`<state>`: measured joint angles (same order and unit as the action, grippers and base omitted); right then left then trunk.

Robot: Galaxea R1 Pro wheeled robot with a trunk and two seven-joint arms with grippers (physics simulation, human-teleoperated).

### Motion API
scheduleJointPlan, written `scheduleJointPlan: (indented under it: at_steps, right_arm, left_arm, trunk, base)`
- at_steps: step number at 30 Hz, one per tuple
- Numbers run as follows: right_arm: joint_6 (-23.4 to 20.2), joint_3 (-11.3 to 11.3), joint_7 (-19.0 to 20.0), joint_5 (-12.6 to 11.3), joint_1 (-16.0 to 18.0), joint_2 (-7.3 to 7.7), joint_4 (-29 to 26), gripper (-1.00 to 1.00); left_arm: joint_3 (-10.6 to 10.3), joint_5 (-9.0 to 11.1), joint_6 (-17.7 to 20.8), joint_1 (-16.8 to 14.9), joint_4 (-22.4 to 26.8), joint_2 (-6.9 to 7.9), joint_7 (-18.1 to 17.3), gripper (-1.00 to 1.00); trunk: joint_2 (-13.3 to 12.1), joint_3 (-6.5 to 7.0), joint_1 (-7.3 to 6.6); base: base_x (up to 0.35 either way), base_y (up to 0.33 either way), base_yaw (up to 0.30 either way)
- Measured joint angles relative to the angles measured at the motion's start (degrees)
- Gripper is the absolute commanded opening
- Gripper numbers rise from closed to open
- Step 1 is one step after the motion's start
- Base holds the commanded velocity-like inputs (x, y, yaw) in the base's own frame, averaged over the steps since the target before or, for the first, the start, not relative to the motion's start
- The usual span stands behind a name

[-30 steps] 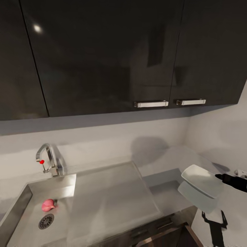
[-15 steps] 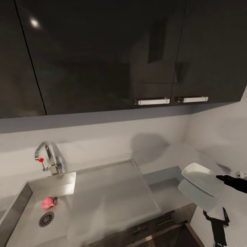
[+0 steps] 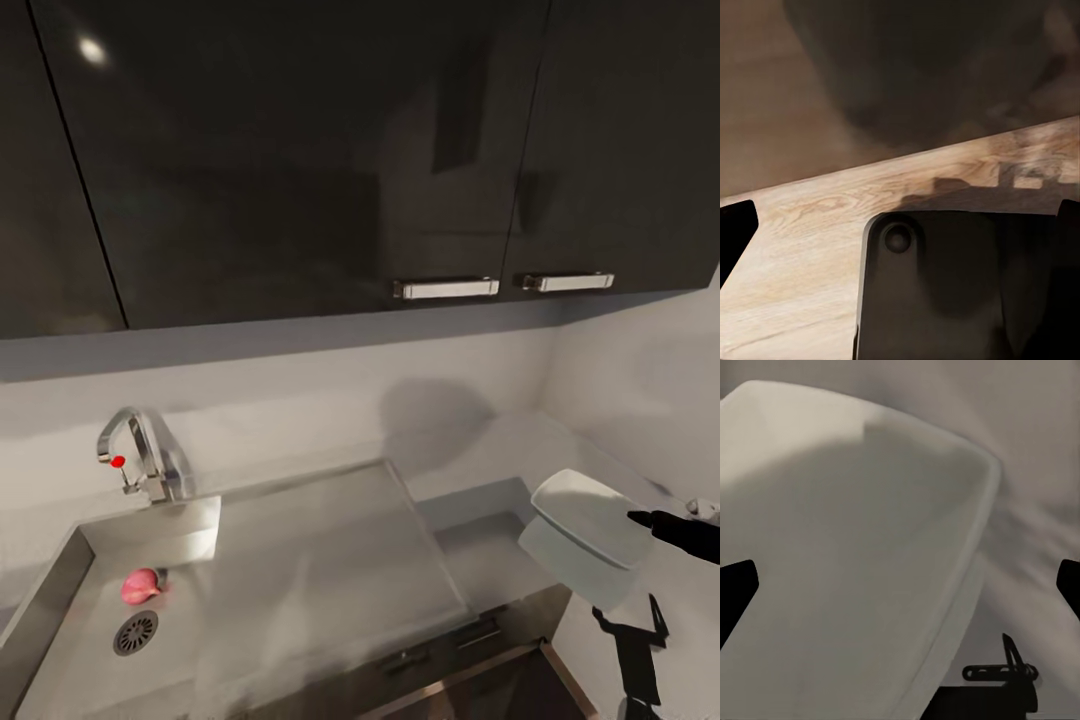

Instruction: In the kitchen, take the Vidalia onion out of the sink, dice it on the chopping board with the paring knife, put the diced onion into the bowl on the countertop, then place both the paring knife and the chopping board into the sink.

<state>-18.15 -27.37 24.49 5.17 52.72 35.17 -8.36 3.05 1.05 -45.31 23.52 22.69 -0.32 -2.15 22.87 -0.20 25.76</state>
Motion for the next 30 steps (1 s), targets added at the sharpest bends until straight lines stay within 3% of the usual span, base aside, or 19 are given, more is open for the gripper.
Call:
scheduleJointPlan:
  at_steps: [30]
  right_arm:
    - [0.0,0.0,0.2,0.0,0.0,0.00,0.0,1.00]
  left_arm:
    - [0.0,0.0,0.0,0.0,0.0,0.00,0.0,1.00]
  trunk:
    - [-0.1,-2.65,-0.01]
  base:
    - [0.000,0.000,0.000]
